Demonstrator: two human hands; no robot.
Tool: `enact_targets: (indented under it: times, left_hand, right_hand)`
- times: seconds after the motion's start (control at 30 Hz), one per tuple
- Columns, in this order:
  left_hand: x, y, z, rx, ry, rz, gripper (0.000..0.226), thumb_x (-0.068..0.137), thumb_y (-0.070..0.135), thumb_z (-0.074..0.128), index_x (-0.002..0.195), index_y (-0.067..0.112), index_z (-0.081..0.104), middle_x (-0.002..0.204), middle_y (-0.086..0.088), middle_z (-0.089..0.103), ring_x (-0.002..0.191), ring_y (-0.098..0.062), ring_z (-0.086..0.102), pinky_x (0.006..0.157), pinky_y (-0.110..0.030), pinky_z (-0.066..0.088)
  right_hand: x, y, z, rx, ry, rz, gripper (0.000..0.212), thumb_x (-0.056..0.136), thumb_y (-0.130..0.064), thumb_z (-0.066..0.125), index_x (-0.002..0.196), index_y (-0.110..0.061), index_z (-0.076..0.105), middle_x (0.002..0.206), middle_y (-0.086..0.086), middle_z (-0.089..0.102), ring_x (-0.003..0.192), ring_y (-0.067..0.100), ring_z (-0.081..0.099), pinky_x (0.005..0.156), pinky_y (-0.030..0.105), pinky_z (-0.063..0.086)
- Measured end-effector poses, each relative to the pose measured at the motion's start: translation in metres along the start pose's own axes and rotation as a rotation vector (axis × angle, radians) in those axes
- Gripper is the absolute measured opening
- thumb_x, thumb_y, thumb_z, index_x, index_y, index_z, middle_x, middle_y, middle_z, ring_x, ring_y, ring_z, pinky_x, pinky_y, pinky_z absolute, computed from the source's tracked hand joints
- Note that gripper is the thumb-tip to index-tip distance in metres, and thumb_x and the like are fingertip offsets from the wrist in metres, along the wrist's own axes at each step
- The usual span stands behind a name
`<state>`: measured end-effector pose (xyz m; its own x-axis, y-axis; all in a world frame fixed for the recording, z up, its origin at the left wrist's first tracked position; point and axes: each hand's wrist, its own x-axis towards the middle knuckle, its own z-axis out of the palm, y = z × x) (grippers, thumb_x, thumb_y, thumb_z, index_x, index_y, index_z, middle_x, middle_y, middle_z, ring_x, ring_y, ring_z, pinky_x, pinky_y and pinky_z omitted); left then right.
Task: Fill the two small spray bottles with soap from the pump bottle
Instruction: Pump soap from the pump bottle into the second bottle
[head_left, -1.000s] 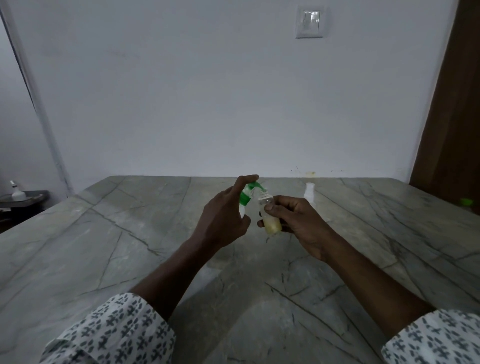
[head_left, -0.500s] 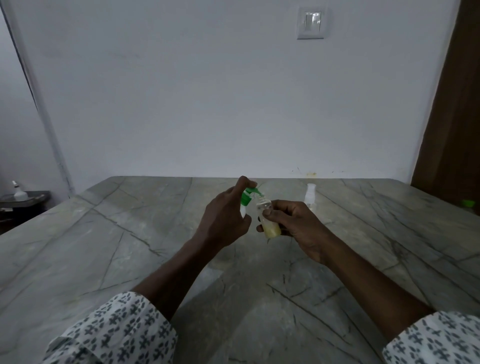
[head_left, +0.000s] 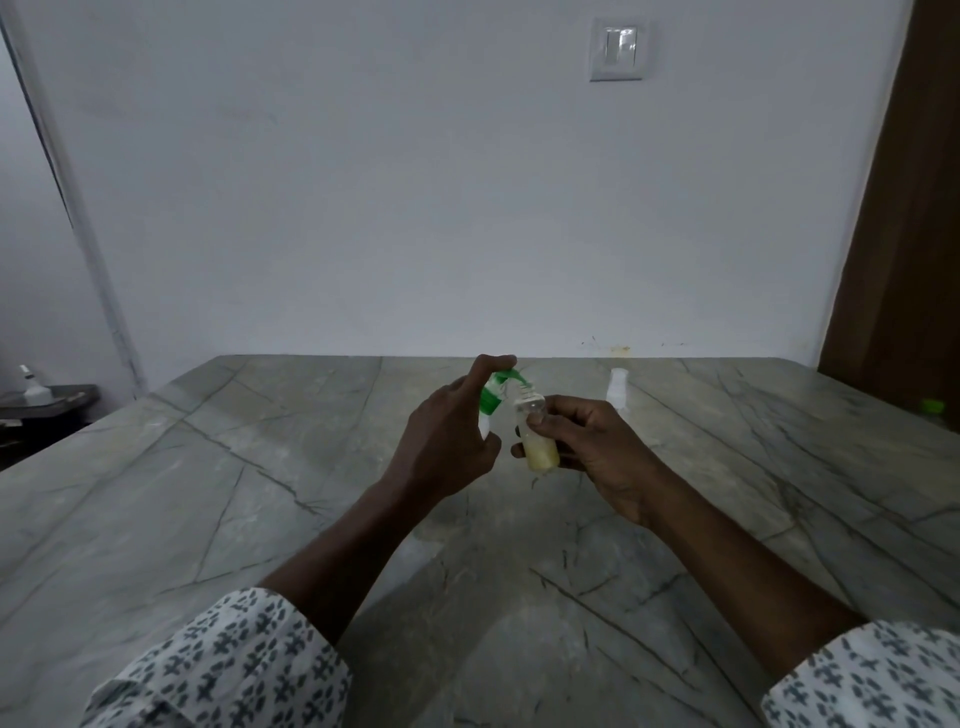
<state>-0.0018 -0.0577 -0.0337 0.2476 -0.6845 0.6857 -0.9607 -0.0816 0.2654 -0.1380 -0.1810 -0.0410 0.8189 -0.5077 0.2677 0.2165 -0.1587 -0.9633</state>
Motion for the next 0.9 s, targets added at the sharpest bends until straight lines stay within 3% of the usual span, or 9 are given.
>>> enact_targets:
  times: [0.13, 0.27, 0.5, 0.63, 0.9]
  left_hand:
    - [0.0003, 0.0011, -0.0016, -0.007, 0.008, -0.011, 0.068, 0.075, 0.008, 0.074, 0.133, 0.021, 0.042, 0.109, -0.007, 0.069, 0.053, -0.001, 0.043, 0.054, -0.012, 0.034]
    - [0.0017, 0.0017, -0.0011, -0.015, 0.002, -0.019, 0.060, 0.075, 0.009, 0.073, 0.127, 0.020, 0.045, 0.108, -0.007, 0.069, 0.056, -0.002, 0.047, 0.055, -0.016, 0.042]
    - [0.0009, 0.0008, -0.0021, -0.004, -0.009, -0.001, 0.074, 0.075, 0.011, 0.073, 0.139, 0.023, 0.037, 0.104, -0.006, 0.069, 0.053, -0.002, 0.045, 0.054, -0.011, 0.033]
    - [0.0008, 0.0000, -0.0019, 0.005, -0.011, -0.001, 0.081, 0.075, 0.012, 0.073, 0.143, 0.029, 0.033, 0.102, -0.005, 0.069, 0.052, -0.004, 0.046, 0.055, -0.013, 0.035]
    - [0.0021, 0.0021, -0.0018, 0.003, -0.005, -0.006, 0.068, 0.075, 0.009, 0.073, 0.133, 0.022, 0.040, 0.106, -0.007, 0.069, 0.053, 0.000, 0.044, 0.054, -0.014, 0.037]
  right_hand:
    - [-0.0009, 0.0015, 0.0014, -0.007, -0.019, 0.012, 0.015, 0.095, -0.018, 0.060, 0.106, -0.017, 0.070, 0.107, 0.011, 0.074, 0.092, 0.027, 0.074, 0.085, 0.038, 0.059]
    - [-0.0013, 0.0037, 0.0017, -0.008, -0.033, 0.028, 0.023, 0.095, -0.016, 0.060, 0.116, -0.011, 0.068, 0.108, 0.012, 0.073, 0.093, 0.029, 0.074, 0.083, 0.038, 0.060]
    - [-0.0012, 0.0007, 0.0018, 0.022, -0.017, 0.017, 0.017, 0.095, -0.018, 0.060, 0.108, -0.015, 0.070, 0.106, 0.014, 0.074, 0.093, 0.029, 0.074, 0.084, 0.037, 0.059]
    - [-0.0011, -0.0004, 0.0012, 0.042, -0.012, 0.022, 0.015, 0.094, -0.019, 0.060, 0.105, -0.020, 0.071, 0.105, 0.013, 0.074, 0.092, 0.028, 0.074, 0.083, 0.036, 0.059]
    - [-0.0005, 0.0013, 0.0008, 0.027, -0.033, 0.040, 0.017, 0.096, -0.018, 0.059, 0.108, -0.015, 0.069, 0.108, 0.016, 0.073, 0.093, 0.030, 0.074, 0.086, 0.039, 0.059]
